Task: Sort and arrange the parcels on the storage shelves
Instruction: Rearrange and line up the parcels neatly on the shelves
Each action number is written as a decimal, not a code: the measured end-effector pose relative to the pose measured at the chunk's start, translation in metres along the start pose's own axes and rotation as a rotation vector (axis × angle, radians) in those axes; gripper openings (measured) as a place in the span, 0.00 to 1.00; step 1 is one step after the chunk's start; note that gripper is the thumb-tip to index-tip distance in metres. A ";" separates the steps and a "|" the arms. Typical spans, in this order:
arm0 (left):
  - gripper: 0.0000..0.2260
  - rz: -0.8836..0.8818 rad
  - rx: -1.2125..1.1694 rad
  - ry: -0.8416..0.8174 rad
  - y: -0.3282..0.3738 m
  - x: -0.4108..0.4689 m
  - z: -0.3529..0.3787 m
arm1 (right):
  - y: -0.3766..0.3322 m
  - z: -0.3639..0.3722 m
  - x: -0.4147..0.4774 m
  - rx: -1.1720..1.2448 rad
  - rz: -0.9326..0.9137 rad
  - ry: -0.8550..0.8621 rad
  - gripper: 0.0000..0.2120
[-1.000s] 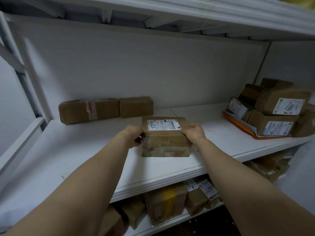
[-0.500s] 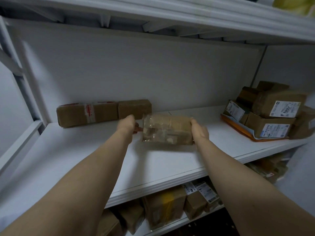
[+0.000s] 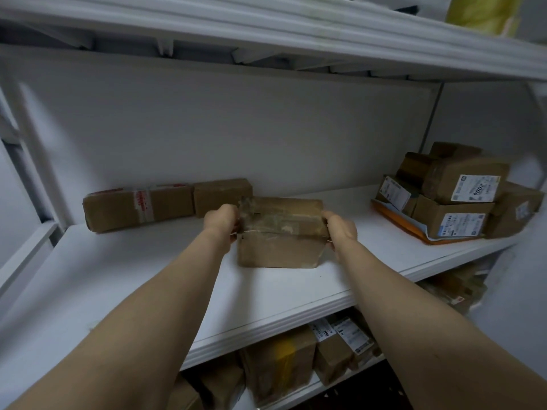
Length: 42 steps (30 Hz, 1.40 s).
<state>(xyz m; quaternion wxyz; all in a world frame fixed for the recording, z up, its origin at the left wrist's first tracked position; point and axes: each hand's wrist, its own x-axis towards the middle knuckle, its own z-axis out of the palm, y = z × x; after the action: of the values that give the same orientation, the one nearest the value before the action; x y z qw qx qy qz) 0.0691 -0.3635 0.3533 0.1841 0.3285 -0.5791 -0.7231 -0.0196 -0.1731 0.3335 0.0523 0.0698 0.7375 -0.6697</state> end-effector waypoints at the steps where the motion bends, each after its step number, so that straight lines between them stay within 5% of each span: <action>1: 0.03 0.005 -0.001 0.000 0.001 -0.001 0.003 | 0.001 -0.002 0.000 0.004 -0.002 0.005 0.09; 21: 0.11 0.090 0.142 -0.065 -0.019 -0.022 0.081 | 0.007 -0.081 0.003 0.205 -0.047 -0.009 0.00; 27: 0.24 0.100 0.251 -0.016 -0.040 -0.023 0.104 | 0.025 -0.102 0.007 0.038 -0.031 -0.151 0.23; 32: 0.17 -0.006 0.295 0.027 -0.048 -0.030 0.108 | 0.034 -0.113 0.016 -0.091 -0.045 -0.284 0.48; 42: 0.07 -0.119 0.351 -0.031 -0.064 -0.011 0.110 | 0.047 -0.107 0.052 -0.120 -0.031 -0.425 0.55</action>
<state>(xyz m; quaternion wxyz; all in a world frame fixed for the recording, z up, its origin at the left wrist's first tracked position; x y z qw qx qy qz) 0.0083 -0.2607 0.3078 0.0719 0.3779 -0.6787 -0.6256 -0.0606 -0.0600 0.2894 0.2001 -0.0875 0.7495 -0.6249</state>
